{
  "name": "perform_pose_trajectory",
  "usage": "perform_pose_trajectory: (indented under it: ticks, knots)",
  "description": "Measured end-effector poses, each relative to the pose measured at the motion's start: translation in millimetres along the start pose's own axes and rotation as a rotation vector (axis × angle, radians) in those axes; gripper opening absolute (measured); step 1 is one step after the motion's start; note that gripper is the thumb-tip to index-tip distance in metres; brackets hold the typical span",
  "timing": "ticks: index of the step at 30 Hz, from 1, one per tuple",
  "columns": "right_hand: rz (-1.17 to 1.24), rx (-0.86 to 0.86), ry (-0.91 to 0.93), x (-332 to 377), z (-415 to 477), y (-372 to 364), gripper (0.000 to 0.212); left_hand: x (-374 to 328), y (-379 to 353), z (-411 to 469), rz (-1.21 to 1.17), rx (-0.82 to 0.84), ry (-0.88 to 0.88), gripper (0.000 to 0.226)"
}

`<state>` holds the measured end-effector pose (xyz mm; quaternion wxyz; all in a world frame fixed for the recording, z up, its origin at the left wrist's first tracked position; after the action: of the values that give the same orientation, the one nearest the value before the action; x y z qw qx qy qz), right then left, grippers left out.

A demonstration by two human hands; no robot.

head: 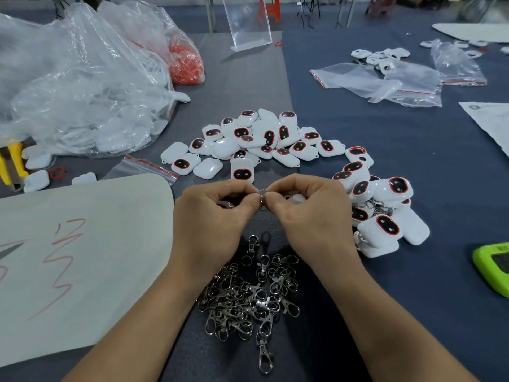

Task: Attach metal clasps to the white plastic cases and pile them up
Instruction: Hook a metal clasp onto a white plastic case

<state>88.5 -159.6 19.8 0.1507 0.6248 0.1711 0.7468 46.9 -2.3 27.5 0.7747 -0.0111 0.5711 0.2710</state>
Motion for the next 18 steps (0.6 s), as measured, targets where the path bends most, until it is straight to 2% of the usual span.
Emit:
perform_pose_trajectory:
  ticks: [3,5,11,15,18]
  knots:
    - [-0.110,-0.043,0.052,5,-2,1,0.016,-4,0,-3,0.185,0.006,-0.059,0.003]
    - [-0.132,-0.049,0.061,5,-3,1,0.015,-5,-1,-3,0.190,0.010,-0.070,0.007]
    - [-0.019,0.004,0.054,6,-1,1,0.025,2,-3,4,-0.233,0.102,0.079,0.018]
    - [-0.021,0.034,0.072,6,-1,1,0.021,8,-1,7,-0.274,0.179,0.118,0.025]
    - [-0.050,0.052,0.096,8,-2,1,0.018,8,-1,9,-0.298,0.209,0.131,0.020]
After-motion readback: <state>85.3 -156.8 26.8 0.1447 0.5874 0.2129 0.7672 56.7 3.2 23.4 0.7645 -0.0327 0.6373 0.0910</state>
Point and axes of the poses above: each hand's wrist, its own z-axis towards the middle knuckle, its own y-axis out of the back of the hand, x = y × z, the point moved 5 cm from there along z, towards the middle knuckle, and after that the axes turned 9 degrees about -z, right-handed, at the moved point
